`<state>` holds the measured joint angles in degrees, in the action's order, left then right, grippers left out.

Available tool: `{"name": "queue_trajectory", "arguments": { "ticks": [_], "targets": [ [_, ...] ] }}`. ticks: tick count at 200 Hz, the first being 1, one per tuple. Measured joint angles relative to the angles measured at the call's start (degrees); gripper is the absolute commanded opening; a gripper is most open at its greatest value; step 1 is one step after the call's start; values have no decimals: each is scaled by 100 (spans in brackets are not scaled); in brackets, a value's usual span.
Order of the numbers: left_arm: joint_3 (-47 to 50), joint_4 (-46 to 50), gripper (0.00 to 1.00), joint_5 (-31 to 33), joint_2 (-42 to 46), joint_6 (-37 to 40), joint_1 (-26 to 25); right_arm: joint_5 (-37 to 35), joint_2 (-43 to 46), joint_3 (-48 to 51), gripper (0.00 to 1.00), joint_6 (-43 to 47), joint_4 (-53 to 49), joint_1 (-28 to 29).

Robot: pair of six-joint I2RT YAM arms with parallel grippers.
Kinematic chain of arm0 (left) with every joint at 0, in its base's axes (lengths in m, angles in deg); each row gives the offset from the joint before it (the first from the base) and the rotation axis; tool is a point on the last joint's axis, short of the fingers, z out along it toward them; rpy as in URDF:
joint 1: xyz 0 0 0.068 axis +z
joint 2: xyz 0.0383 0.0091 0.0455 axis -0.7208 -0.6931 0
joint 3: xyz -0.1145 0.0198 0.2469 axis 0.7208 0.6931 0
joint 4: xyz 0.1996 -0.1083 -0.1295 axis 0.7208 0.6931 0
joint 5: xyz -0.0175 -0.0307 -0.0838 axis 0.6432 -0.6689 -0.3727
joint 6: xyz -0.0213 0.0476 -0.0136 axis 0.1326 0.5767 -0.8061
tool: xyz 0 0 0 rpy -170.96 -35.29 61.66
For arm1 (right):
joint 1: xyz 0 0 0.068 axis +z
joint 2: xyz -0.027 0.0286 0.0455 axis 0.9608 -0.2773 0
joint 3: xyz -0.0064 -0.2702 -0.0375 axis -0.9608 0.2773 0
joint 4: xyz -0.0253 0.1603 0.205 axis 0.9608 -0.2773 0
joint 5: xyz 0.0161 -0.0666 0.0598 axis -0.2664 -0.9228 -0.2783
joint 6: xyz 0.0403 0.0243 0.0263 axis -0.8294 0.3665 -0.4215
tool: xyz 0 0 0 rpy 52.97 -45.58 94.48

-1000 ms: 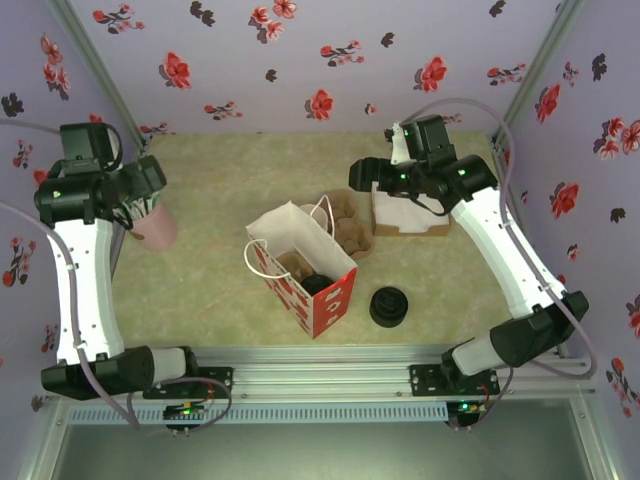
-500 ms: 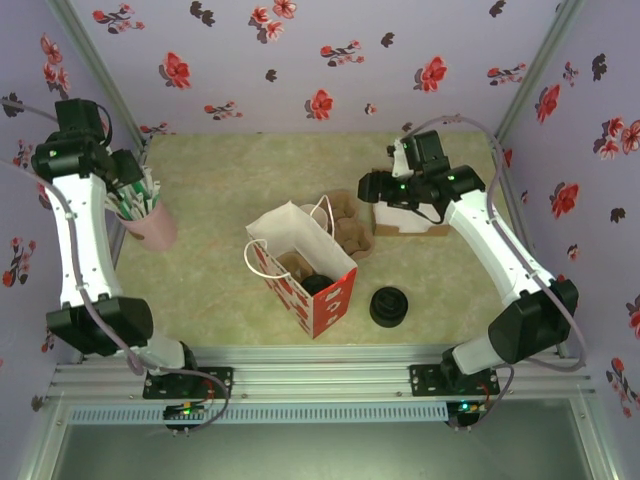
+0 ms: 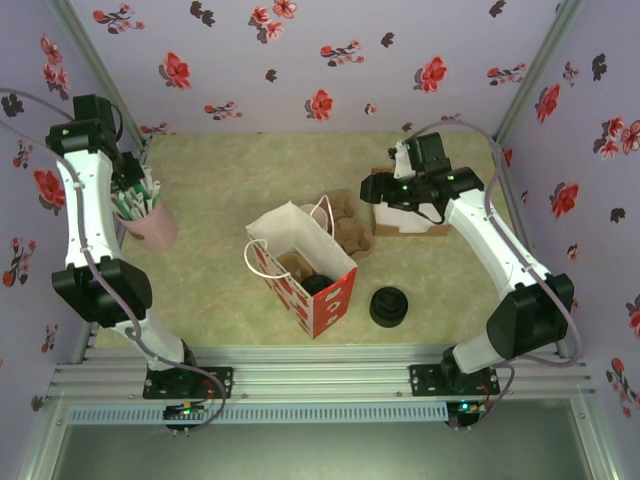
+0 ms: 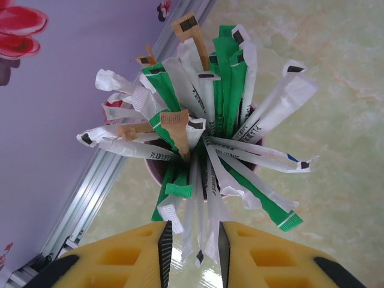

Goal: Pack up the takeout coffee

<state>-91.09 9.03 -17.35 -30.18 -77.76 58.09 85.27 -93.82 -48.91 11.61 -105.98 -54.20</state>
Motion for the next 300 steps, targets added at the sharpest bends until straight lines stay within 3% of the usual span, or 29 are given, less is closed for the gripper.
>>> {"name": "queue_trajectory", "arguments": {
  "ticks": [77, 201, 234, 242, 263, 300],
  "targets": [
    [310, -13, 33, 280, -59, 9, 2, 105, -15, 0, 66, 2, 11, -33],
    [802, -85, 12, 361, 321, 4, 7, 168, -44, 9, 65, 2, 13, -33],
    [802, -107, 10, 378, 361, 9, 7, 168, -52, 9, 65, 2, 13, -33],
    [804, -118, 12, 378, 361, 9, 7, 170, -52, 9, 65, 2, 15, -33],
    [831, -155, 30, 413, 361, 9, 7, 173, -52, 9, 65, 2, 15, -33],
    [1036, -232, 31, 420, 367, 9, 7, 210, -55, 9, 65, 2, 15, -33]
  ]
}}
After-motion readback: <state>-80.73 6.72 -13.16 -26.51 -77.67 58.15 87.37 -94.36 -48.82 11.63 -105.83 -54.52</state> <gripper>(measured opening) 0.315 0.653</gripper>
